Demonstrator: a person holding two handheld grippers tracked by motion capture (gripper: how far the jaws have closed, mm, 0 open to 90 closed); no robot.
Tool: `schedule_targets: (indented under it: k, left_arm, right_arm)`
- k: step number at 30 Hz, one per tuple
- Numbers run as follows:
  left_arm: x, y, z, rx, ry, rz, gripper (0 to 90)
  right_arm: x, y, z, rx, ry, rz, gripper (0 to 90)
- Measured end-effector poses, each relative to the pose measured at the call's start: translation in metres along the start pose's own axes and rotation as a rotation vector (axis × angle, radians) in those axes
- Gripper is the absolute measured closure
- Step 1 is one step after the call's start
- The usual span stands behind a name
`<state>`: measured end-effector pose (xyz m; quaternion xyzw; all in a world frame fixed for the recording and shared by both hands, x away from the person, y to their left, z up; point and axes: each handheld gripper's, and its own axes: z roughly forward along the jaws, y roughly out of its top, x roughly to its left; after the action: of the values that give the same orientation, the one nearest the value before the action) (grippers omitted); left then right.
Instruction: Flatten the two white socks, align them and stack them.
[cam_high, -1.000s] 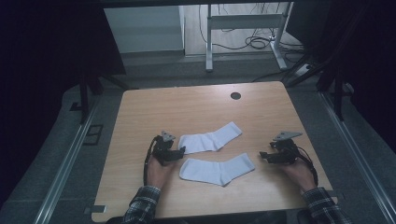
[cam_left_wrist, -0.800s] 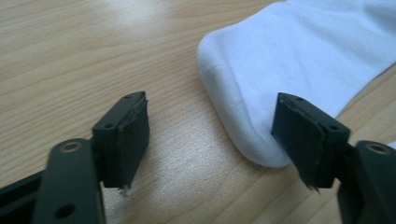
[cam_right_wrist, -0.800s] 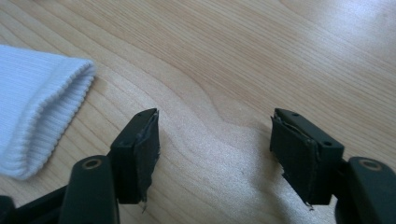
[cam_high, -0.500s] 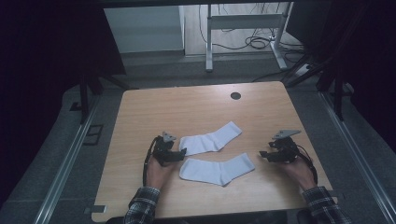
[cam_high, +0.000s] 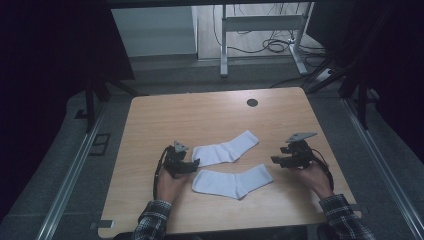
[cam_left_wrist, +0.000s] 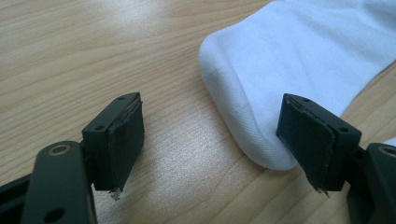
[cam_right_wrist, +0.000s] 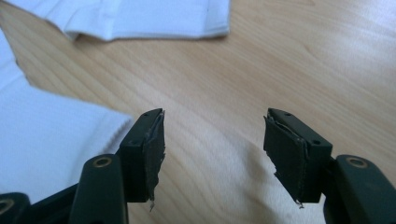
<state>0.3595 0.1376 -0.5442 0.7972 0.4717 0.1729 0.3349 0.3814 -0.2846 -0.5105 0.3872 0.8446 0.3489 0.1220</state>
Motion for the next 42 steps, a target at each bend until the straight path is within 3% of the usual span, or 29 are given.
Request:
schedule_targets:
  k: [3,9,11,16,22,25,27,32,42]
  left_arm:
    - [0.000,0.000,0.000,0.000,0.000,0.000,23.1]
    - [0.000,0.000,0.000,0.000,0.000,-0.001,23.1]
    - [0.000,0.000,0.000,0.000,0.000,-0.001,23.1]
    - [0.000,0.000,0.000,0.002,0.000,0.001,23.1]
    - [0.000,0.000,0.000,0.002,0.000,0.001,23.1]
    - [0.000,0.000,0.000,0.002,0.000,0.000,23.1]
    - [0.000,0.000,0.000,0.002,0.000,0.000,23.1]
    - [0.000,0.000,0.000,0.001,0.000,-0.001,23.1]
    - [0.000,0.000,0.000,0.001,0.000,0.000,23.1]
  right_arm:
    - [0.001,0.008,0.002,-0.004,-0.003,-0.004,38.2]
    - [0.000,0.026,0.006,-0.025,-0.059,-0.010,39.3]
    - [-0.002,0.036,0.009,-0.043,-0.040,0.018,39.8]
    - [-0.002,0.050,0.019,-0.061,-0.032,0.033,39.9]
    - [-0.002,0.061,0.033,-0.054,-0.019,0.025,42.8]
    - [0.001,0.067,0.042,-0.057,-0.018,-0.003,43.8]
    - [0.002,0.070,0.045,-0.051,-0.028,-0.023,45.0]
    - [0.002,0.070,0.052,-0.052,-0.021,-0.025,46.2]
    - [-0.001,0.065,0.069,-0.025,-0.052,-0.039,46.9]
